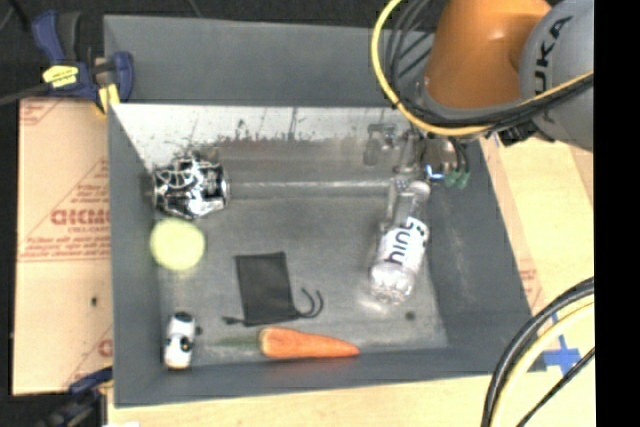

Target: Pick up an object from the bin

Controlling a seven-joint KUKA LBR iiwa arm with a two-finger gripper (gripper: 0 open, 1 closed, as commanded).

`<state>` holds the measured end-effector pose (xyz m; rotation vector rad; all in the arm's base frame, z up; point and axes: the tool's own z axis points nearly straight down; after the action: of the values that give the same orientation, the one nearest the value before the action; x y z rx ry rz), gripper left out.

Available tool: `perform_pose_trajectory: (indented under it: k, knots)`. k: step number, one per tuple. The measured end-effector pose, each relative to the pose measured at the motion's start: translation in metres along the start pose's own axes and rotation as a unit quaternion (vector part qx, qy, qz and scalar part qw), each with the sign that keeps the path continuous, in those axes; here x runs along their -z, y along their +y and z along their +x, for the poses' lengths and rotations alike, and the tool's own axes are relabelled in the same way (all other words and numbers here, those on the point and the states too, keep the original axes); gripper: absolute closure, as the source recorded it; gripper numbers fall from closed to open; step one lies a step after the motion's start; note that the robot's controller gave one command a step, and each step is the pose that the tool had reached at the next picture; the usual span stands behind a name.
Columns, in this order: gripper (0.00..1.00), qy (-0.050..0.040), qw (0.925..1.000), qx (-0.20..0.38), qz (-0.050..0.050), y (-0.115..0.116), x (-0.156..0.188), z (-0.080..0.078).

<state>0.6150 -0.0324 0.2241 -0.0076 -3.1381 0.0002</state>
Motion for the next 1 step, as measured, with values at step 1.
perform_pose_trajectory:
  k: [1]
  knots:
    - [0.0,-0.004,1.0,0.0,0.0,0.0,0.0051,-0.001]
